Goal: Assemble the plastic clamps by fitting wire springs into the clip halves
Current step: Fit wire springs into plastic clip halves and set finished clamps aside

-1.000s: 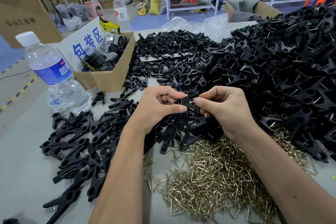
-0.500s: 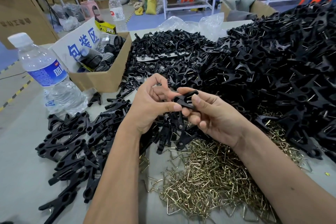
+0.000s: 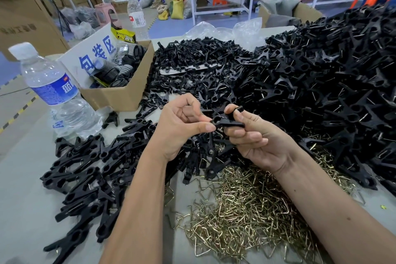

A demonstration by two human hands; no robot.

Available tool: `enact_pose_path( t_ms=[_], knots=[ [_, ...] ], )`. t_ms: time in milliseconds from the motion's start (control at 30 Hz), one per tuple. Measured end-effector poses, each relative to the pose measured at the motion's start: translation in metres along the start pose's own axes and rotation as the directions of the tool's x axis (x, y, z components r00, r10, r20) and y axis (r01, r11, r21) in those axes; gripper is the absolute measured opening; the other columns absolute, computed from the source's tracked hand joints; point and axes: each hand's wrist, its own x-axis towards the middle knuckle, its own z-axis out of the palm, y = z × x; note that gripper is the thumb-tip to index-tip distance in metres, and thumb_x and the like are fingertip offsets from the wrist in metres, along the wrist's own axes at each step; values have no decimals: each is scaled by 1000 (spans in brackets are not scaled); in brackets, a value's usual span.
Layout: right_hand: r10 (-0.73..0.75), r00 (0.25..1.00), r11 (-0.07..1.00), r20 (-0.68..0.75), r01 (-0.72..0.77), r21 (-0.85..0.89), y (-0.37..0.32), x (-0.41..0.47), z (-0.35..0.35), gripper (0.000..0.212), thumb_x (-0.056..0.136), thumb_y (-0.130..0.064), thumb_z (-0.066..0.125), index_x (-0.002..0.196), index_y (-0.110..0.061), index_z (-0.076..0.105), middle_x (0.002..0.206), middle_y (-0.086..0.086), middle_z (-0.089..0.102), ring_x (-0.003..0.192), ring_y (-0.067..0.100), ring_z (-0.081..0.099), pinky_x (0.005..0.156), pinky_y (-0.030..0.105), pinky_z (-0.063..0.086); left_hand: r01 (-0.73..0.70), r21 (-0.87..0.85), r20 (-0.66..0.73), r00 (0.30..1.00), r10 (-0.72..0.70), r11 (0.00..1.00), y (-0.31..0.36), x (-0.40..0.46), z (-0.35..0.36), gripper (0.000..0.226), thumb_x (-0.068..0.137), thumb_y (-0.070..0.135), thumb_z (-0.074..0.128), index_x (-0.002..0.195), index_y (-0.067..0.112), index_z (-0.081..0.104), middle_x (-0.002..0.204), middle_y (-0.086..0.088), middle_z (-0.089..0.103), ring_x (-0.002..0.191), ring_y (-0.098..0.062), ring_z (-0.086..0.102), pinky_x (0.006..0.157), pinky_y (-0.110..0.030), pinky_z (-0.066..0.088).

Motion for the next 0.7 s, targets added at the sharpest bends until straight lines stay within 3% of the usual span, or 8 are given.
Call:
enact_pose_path(
  t_ms=[100, 233, 367, 433, 500, 567, 600, 700],
  knots=[
    [-20, 995, 994, -100, 9, -109, -4, 0, -3, 20, 83, -7, 82, 102, -6, 75, 70, 10, 54, 44, 4, 55, 34, 11, 44, 0, 34, -15, 1000, 1, 999, -1, 1, 1, 41, 67, -2, 91, 76, 28, 64, 78, -3, 77, 74, -9, 74, 70, -20, 57],
    [-215, 953, 870, -213, 88, -485, -17, 1, 8, 23, 92, -17, 64, 108, -14, 80, 69, 5, 58, 45, 4, 51, 38, 10, 43, 4, 115, -109, 994, 8, 993, -3, 3, 5, 34, 73, 0, 89, 82, 18, 60, 83, -12, 79, 82, -20, 77, 76, -28, 59],
    [-588, 783, 418, -202, 79, -905, -53, 8, 29, 22, 89, -21, 75, 110, -22, 81, 66, 5, 69, 46, 10, 55, 39, 19, 45, 117, 320, -357, 934, 6, 940, -3, 15, -4, 30, 77, 1, 88, 81, 12, 60, 80, -6, 79, 79, -20, 76, 74, -34, 61],
    [-751, 651, 77, -107, -74, -994, -78, 19, 39, 20, 91, -19, 79, 110, -24, 81, 65, 4, 71, 44, 9, 58, 43, 22, 50, 247, 457, -480, 877, 3, 855, -1, 28, -15, 28, 77, 7, 89, 78, 16, 63, 79, 1, 77, 74, -15, 74, 75, -35, 61],
    [-801, 599, -247, -12, -348, -905, -102, 33, 46, 30, 86, -26, 85, 116, -23, 80, 79, 4, 76, 63, 5, 68, 70, 28, 61, 360, 553, -569, 822, 26, 751, 3, 45, -29, 26, 77, 10, 88, 76, 20, 64, 77, 5, 74, 70, -10, 70, 67, -29, 58],
    [-816, 579, -383, -6, -547, -744, -119, 50, 50, 44, 81, -32, 89, 122, -21, 77, 107, 13, 77, 100, 22, 72, 98, 36, 55, 442, 600, -617, 786, 33, 667, 5, 63, -44, 24, 79, 7, 83, 75, 22, 65, 76, 5, 72, 70, -11, 70, 61, -26, 54],
    [-821, 571, -403, -2, -582, -707, -122, 60, 53, 44, 81, -31, 89, 122, -20, 77, 114, 16, 76, 108, 30, 70, 101, 38, 53, 471, 620, -622, 782, 27, 627, 6, 71, -50, 23, 80, 3, 77, 76, 22, 65, 76, 4, 72, 72, -14, 71, 61, -28, 55],
    [-775, 631, -466, 40, -527, -710, -112, 108, 56, 22, 87, -21, 81, 108, -21, 81, 109, 10, 78, 94, 25, 70, 89, 32, 55, 498, 741, -554, 832, -9, 450, 0, 95, -65, 34, 81, -8, 60, 86, 24, 69, 94, 4, 71, 90, -19, 68, 68, -29, 56]
  ],
)
